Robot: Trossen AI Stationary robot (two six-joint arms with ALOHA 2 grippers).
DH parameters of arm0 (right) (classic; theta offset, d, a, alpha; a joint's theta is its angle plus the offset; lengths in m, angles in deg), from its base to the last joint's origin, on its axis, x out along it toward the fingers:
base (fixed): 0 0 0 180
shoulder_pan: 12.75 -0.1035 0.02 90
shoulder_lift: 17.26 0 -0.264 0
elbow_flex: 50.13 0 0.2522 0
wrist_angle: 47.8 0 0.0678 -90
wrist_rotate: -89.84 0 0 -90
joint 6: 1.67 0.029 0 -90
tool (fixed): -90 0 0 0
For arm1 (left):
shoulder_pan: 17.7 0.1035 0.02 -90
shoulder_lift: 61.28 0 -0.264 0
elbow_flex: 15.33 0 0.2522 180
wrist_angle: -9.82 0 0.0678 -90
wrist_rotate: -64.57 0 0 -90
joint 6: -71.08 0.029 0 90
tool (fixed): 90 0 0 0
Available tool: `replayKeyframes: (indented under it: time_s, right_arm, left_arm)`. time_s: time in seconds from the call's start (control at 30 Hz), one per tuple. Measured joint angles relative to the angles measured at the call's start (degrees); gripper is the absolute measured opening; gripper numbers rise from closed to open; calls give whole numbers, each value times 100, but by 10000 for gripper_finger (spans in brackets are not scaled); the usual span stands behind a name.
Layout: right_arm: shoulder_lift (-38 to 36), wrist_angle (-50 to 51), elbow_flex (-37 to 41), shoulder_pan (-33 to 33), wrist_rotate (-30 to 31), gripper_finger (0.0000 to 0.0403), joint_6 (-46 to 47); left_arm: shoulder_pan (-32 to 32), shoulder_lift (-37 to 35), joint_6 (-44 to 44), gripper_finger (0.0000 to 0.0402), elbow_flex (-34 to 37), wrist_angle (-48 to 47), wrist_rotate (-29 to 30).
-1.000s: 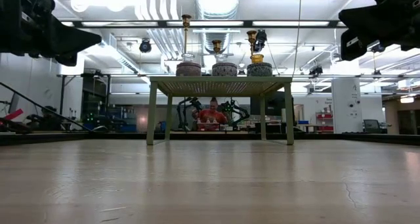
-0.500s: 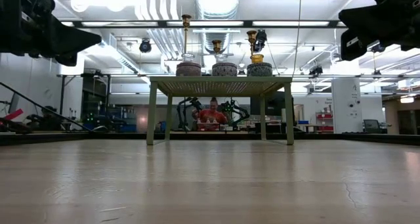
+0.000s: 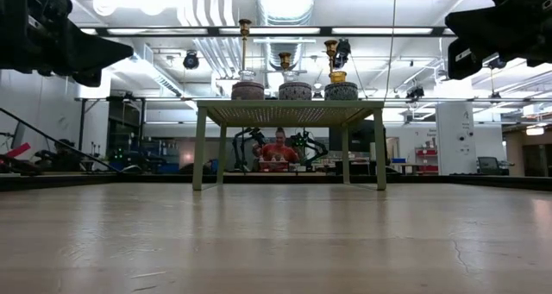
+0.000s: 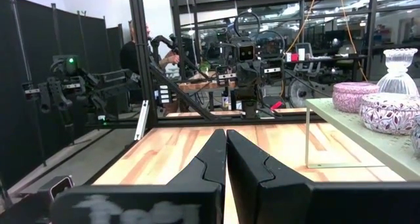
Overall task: Pick & Place candle stick holders
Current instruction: Return to Home Position
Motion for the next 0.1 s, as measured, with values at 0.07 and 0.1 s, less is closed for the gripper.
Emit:
replayKeyframes:
  time_s: [0.07,0.1]
  right_arm:
    - [0,0,0,0,0,8,8]
    - [0,0,0,0,0,8,1]
  left_arm:
    - [-2,0,0,10,0,0,0]
    - [0,0,0,10,0,0,0]
